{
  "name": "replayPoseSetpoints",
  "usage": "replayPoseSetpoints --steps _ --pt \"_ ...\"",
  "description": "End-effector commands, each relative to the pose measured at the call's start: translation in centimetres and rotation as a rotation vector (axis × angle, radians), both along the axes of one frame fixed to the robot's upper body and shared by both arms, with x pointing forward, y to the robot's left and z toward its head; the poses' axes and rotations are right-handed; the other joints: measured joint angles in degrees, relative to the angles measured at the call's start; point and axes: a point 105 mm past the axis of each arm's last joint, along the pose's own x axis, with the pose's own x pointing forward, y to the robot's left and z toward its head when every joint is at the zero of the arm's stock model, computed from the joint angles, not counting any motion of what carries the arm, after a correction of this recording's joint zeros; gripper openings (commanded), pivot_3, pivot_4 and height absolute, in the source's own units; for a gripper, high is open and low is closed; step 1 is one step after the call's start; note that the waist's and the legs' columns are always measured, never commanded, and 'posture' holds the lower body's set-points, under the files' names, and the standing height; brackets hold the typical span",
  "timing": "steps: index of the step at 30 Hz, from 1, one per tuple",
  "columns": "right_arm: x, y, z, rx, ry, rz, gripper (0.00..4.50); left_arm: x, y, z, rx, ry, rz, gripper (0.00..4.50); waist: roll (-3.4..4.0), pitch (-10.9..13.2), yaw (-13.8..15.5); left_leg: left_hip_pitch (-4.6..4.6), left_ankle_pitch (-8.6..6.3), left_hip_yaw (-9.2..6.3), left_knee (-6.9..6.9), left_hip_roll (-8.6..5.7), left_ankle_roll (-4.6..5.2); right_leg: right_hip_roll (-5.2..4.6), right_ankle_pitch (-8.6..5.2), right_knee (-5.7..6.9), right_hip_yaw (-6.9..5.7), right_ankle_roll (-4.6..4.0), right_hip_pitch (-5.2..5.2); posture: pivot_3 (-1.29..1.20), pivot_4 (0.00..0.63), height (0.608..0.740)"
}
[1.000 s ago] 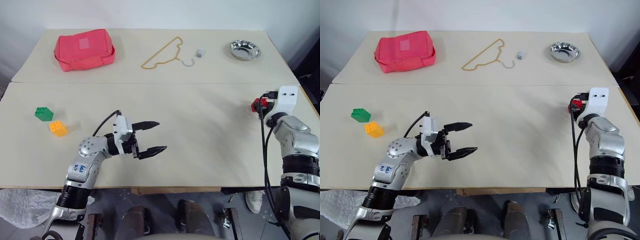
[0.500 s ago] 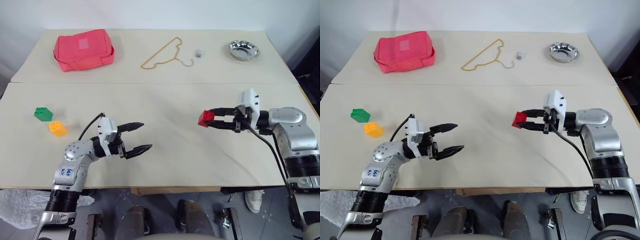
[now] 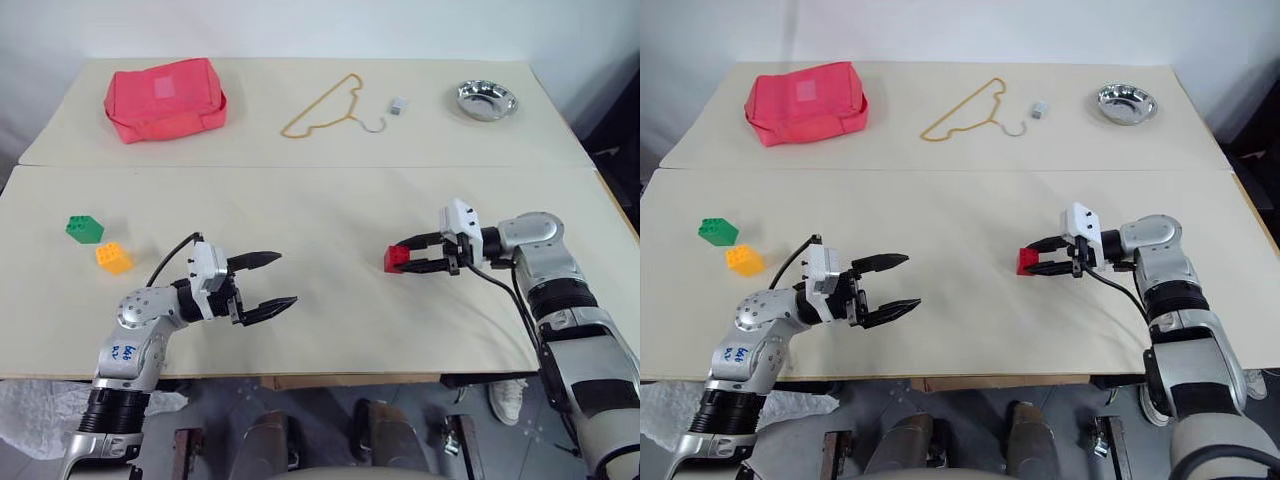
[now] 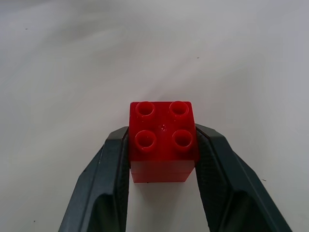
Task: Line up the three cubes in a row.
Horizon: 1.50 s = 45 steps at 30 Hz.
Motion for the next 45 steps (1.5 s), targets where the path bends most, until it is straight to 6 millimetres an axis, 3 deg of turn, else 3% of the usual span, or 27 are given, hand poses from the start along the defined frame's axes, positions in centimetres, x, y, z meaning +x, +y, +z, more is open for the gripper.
replayPoseSetpoints --steps 1,6,10,16,19,23,26,31,34,37,40,42,45 --pt "-0.4 0.1 0.5 0.034 0.034 0.046 2.75 -0.3 0.8 1.2 -0.007 -0.034 0.016 4.5 0.0 0.0 -0.1 0.01 0.0 -0.02 0.0 0.01 0.0 0.0 -0.01 0.02 -0.02 -0.02 0.0 0.0 0.15 0.74" --pt "-0.3 -0.8 3.1 0.081 -0.097 0.044 4.47 -0.2 3.4 1.6 0.0 -0.065 0.156 4.5 0.01 0.0 -0.1 -0.01 0.0 -0.04 0.0 0.0 0.0 -0.04 -0.01 0.03 -0.02 -0.02 -0.01 0.0 0.15 0.74" --pt "-1.4 -1.1 5.5 0.177 -0.197 0.064 4.47 -0.8 7.1 2.5 -0.017 -0.209 0.435 4.5 0.02 0.0 0.0 -0.02 0.0 -0.11 -0.01 -0.01 0.0 -0.15 -0.01 0.02 -0.07 -0.02 -0.01 0.0 0.15 0.74" --pt "-4.8 1.0 6.6 0.395 -0.253 0.055 4.47 -4.9 13.4 -1.3 0.034 -0.149 0.821 4.5 0.0 0.0 0.2 -0.01 -0.03 -0.3 -0.07 -0.15 0.0 -0.56 -0.01 0.01 -0.51 -0.03 0.1 0.0 0.15 0.74" --pt "-6.7 2.4 5.7 0.441 -0.268 0.056 4.47 -6.5 17.0 -1.8 -0.015 -0.12 1.031 4.5 -0.04 0.0 0.5 -0.01 0.01 -0.24 -0.04 -0.18 0.05 -0.59 -0.02 0.0 -0.59 -0.03 0.13 0.0 0.15 0.74" --pt "-7.7 2.2 5.0 0.507 -0.149 0.021 4.47 -8.2 19.4 -2.8 -0.071 -0.07 1.205 4.5 -0.04 0.0 1.3 0.08 -0.02 -0.28 -0.02 -0.25 0.09 -0.73 0.0 -0.03 -0.57 -0.02 0.22 0.0 0.15 0.74" --pt "-7.7 1.9 4.5 0.5 -0.141 -0.012 4.47 -8.6 21.3 -1.9 -0.171 -0.091 1.383 4.5 -0.09 0.0 1.7 0.07 -0.07 -0.3 -0.02 -0.27 0.16 -0.77 0.0 -0.06 -0.57 -0.01 0.24 0.0 0.15 0.74" --pt "-7.6 1.8 4.5 0.508 -0.139 -0.029 4.47 -5.5 19.8 1.1 -0.218 -0.123 1.399 4.5 -0.21 0.0 1.8 0.09 -0.07 -0.36 -0.02 -0.27 0.15 -0.74 0.0 -0.07 -0.59 -0.02 0.33 0.0 0.15 0.74" --pt "-7.7 2.0 4.9 0.522 -0.138 -0.024 4.47 -2.6 21.8 3.3 -0.177 -0.058 1.599 4.5 -0.22 0.0 2.0 0.11 -0.04 -0.44 -0.01 -0.29 0.14 -0.67 0.0 -0.05 -0.64 -0.02 0.39 0.0 0.15 0.74" --pt "-7.7 2.2 5.1 0.527 -0.142 -0.021 4.47 -1.5 22.9 4.4 -0.137 0.0 1.67 4.5 -0.24 0.0 1.4 0.13 -0.02 -0.44 -0.02 -0.3 0.13 -0.62 0.0 -0.02 -0.73 -0.01 0.4 0.0 0.15 0.74" --pt "-7.6 2.6 5.4 0.537 -0.146 -0.023 4.47 0.1 23.5 5.6 -0.107 0.063 1.667 4.5 -0.27 0.0 1.0 0.23 -0.06 -0.34 -0.17 -0.33 0.12 -0.58 0.0 -0.03 -0.78 -0.01 0.39 0.0 0.15 0.74" --pt "-7.6 2.9 5.4 0.545 -0.148 -0.023 4.47 2.0 23.3 5.6 0.02 0.112 1.586 4.5 -0.29 0.0 1.1 0.23 -0.06 -0.37 -0.2 -0.32 0.12 -0.52 -0.01 -0.04 -0.82 -0.02 0.38 0.0 0.15 0.74" --pt "-7.8 3.5 5.5 0.556 -0.15 -0.019 4.47 3.6 24.6 5.9 0.084 0.176 1.564 4.5 -0.29 0.0 1.4 0.22 -0.03 -0.37 -0.18 -0.31 0.07 -0.42 -0.02 -0.05 -0.8 -0.03 0.37 0.0 0.15 0.74"
